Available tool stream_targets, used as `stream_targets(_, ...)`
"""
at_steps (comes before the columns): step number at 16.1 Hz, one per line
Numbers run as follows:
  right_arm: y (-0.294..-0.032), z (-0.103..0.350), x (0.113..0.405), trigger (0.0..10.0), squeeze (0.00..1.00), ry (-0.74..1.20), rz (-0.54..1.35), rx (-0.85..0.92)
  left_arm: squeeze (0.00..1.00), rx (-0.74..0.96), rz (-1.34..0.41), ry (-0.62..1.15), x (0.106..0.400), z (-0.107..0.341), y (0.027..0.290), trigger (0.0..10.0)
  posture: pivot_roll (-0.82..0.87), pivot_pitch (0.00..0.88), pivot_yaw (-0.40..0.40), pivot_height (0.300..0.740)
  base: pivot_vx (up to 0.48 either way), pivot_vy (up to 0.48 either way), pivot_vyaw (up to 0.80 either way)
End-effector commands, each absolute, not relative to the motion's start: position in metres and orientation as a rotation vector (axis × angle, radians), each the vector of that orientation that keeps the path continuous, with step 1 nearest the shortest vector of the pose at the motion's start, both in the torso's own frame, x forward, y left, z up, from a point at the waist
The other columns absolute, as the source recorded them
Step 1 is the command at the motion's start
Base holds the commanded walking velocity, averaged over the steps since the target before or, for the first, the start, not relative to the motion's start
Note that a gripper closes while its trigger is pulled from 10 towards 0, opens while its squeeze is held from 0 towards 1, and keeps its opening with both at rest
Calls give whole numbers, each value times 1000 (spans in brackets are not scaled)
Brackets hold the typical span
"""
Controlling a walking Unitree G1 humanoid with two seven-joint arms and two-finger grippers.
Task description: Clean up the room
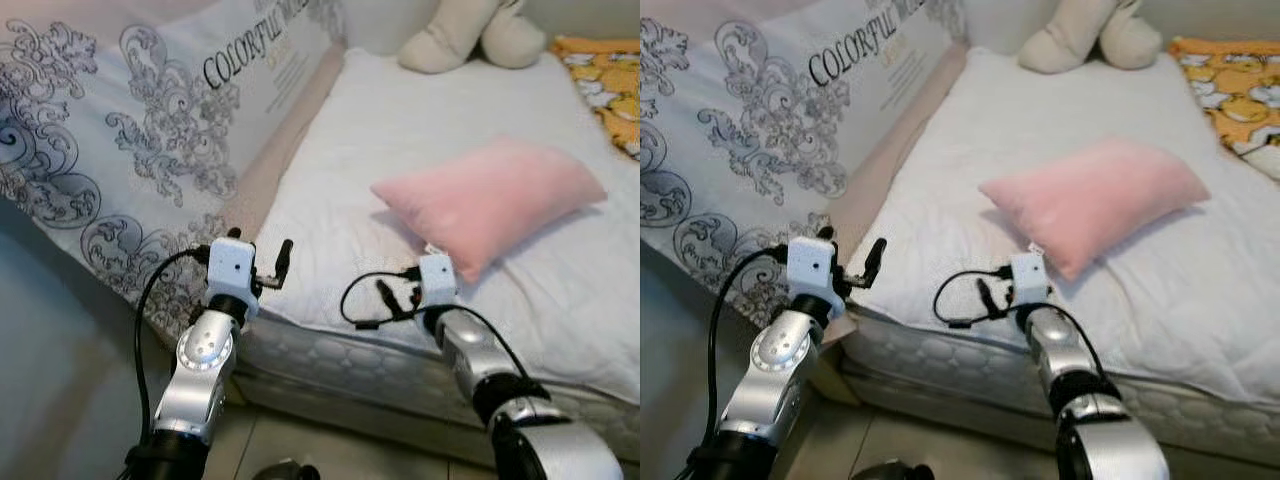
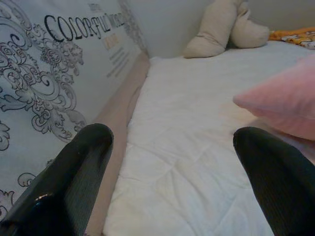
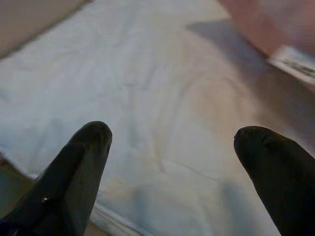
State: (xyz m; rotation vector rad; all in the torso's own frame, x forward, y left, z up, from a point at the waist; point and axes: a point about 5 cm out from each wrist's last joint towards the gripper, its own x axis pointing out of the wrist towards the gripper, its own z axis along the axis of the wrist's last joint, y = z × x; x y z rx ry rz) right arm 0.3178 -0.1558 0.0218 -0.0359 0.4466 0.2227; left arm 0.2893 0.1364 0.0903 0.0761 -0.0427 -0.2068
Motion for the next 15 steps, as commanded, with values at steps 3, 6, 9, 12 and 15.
stream_targets(3, -168, 39, 334, 10000, 0, 403, 106, -48, 0, 84, -221, -46, 292, 92, 134, 10000, -88, 0, 146, 740, 0, 0, 0)
stream_targets(6, -189, 46, 339, 10000, 0, 398, 10, -82, 0, 84, -224, -43, 291, 92, 134, 10000, -90, 0, 149, 740, 0, 0, 0)
stream_targets(9, -223, 53, 339, 10000, 0, 400, -160, -97, 0, 86, -234, -39, 291, 91, 132, 10000, -89, 0, 151, 740, 0, 0, 0)
stream_targets(12, -232, 61, 340, 10000, 0, 337, -176, -144, 0, 85, -234, -46, 290, 92, 131, 10000, -89, 0, 142, 740, 0, 0, 0)
stream_targets(15, -193, 89, 342, 10000, 0, -32, -129, -187, 0, 79, -222, -75, 287, 96, 134, 10000, -91, 0, 124, 740, 0, 0, 0)
